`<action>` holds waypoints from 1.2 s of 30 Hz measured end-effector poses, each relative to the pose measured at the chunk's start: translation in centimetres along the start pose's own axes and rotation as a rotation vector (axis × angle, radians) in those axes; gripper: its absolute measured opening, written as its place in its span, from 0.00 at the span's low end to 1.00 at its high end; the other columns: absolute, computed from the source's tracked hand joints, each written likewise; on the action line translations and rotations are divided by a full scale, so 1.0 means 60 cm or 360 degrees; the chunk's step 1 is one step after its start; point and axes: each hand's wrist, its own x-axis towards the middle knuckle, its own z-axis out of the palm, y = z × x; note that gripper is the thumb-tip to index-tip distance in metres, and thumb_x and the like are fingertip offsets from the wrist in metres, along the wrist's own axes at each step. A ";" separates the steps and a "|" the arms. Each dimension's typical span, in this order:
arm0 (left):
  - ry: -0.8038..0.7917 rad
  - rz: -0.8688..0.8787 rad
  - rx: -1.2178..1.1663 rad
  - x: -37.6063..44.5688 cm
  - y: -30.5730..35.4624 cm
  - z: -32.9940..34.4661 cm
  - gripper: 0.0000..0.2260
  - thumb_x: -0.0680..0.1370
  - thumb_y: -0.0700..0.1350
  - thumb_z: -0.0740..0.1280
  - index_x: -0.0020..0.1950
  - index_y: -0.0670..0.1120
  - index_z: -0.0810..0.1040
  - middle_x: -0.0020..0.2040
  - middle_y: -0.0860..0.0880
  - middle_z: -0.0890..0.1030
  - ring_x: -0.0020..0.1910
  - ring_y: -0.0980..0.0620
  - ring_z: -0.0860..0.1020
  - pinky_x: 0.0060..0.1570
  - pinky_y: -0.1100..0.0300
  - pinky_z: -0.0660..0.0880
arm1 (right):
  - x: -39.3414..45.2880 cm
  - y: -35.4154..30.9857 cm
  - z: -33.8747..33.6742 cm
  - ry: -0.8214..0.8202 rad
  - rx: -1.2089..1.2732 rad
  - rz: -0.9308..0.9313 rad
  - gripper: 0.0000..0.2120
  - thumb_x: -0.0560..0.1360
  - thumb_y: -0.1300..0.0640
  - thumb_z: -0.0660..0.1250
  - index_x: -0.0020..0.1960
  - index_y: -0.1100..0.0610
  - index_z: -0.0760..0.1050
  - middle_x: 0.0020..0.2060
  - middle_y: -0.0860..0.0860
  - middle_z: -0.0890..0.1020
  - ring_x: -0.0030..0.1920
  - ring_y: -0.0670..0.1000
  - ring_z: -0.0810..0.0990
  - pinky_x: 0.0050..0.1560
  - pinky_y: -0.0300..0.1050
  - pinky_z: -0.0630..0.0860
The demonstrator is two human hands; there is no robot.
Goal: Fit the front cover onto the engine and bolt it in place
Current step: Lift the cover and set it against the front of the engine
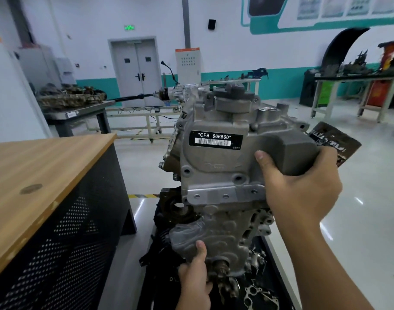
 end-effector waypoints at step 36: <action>-0.0450 0.2640 0.1495 -0.329 0.355 0.177 0.54 0.46 0.81 0.70 0.63 0.49 0.78 0.57 0.55 0.81 0.57 0.55 0.79 0.61 0.58 0.75 | -0.014 0.006 -0.024 -0.0227 -0.0053 0.0198 0.31 0.68 0.38 0.76 0.63 0.53 0.73 0.55 0.49 0.75 0.52 0.51 0.74 0.47 0.51 0.75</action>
